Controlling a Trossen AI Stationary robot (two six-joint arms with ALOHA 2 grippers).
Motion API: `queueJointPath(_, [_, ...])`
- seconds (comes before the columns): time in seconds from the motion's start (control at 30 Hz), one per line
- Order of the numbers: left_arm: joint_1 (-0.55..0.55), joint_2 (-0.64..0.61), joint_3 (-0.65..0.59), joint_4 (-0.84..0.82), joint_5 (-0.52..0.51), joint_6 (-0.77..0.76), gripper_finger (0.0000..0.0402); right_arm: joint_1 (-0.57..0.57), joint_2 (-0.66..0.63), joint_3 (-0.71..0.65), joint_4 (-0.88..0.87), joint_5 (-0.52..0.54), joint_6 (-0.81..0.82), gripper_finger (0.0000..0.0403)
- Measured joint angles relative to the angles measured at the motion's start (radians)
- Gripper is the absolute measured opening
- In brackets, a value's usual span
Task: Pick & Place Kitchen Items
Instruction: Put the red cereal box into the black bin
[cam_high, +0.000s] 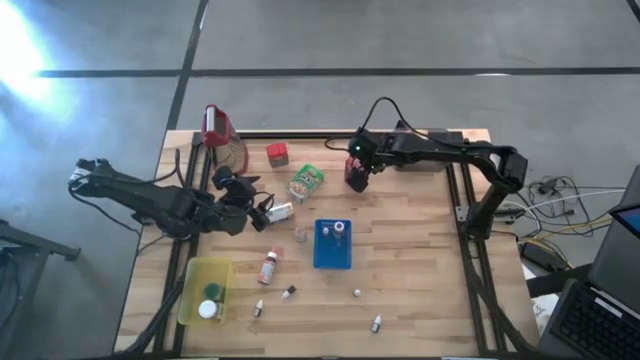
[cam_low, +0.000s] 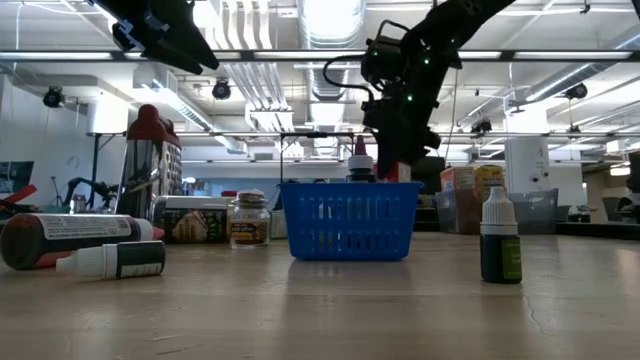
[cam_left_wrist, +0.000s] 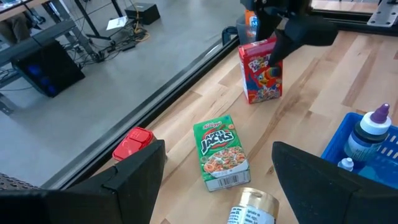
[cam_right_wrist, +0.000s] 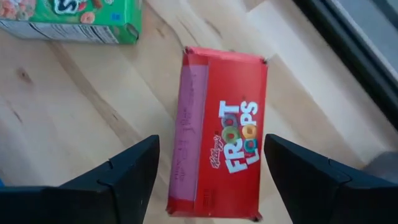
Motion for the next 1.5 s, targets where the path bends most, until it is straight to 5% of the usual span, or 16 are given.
queueJointPath(1.5, [0.000, 0.000, 0.000, 0.000, 0.000, 0.000, 0.0300, -0.034, 0.052, -0.009, 0.045, -0.032, -0.004, 0.0176])
